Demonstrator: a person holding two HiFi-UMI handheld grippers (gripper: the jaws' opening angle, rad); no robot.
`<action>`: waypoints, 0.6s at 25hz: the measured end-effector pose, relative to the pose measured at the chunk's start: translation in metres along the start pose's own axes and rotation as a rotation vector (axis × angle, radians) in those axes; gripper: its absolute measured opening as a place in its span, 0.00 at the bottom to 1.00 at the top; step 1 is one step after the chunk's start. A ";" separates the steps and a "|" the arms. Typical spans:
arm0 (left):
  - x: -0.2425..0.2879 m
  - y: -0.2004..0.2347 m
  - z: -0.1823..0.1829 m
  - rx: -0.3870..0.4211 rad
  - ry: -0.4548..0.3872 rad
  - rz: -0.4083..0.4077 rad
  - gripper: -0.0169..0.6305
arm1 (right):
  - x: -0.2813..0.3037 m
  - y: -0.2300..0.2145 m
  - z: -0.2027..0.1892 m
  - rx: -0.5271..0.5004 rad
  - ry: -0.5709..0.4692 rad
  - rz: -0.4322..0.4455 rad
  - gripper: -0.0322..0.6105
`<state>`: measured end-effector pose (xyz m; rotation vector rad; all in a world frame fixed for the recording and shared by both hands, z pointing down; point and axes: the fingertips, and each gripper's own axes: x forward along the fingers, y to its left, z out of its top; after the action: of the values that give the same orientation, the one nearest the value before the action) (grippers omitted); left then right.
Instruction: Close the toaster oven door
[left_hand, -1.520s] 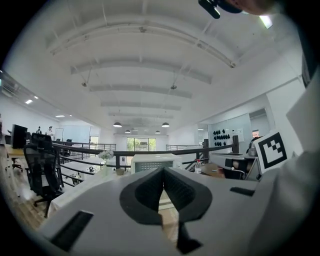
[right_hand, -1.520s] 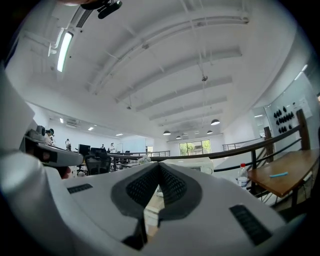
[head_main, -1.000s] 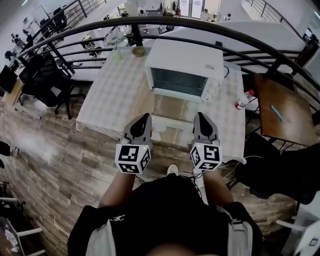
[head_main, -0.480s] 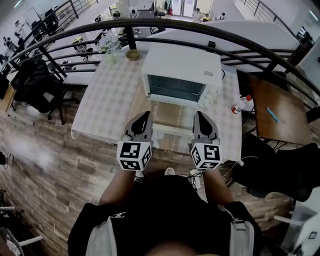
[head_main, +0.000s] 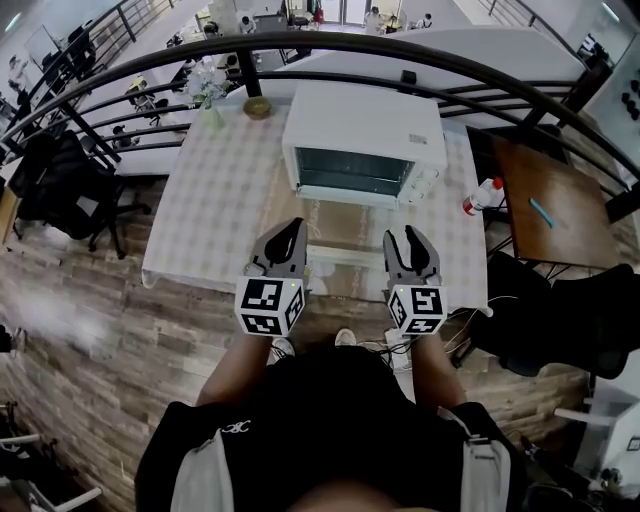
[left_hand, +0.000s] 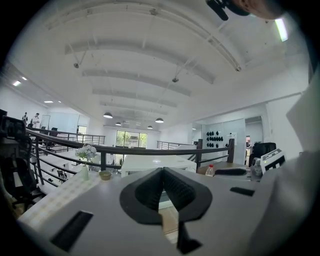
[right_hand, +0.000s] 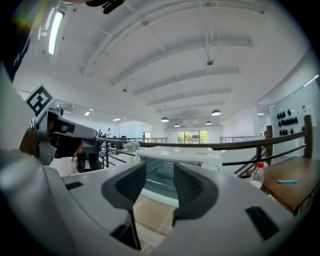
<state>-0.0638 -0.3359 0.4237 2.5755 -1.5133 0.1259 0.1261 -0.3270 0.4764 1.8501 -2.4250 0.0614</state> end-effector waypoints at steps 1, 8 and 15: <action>0.000 0.002 -0.001 0.000 0.003 -0.004 0.05 | 0.001 0.000 -0.009 0.001 0.030 0.002 0.32; 0.000 0.008 -0.002 0.001 0.008 -0.026 0.05 | -0.008 -0.021 -0.099 0.087 0.240 -0.097 0.33; 0.001 0.011 -0.003 0.007 0.021 -0.034 0.05 | -0.015 -0.027 -0.177 0.147 0.401 -0.133 0.35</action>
<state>-0.0729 -0.3414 0.4283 2.5959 -1.4640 0.1540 0.1646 -0.3043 0.6507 1.8357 -2.0686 0.5573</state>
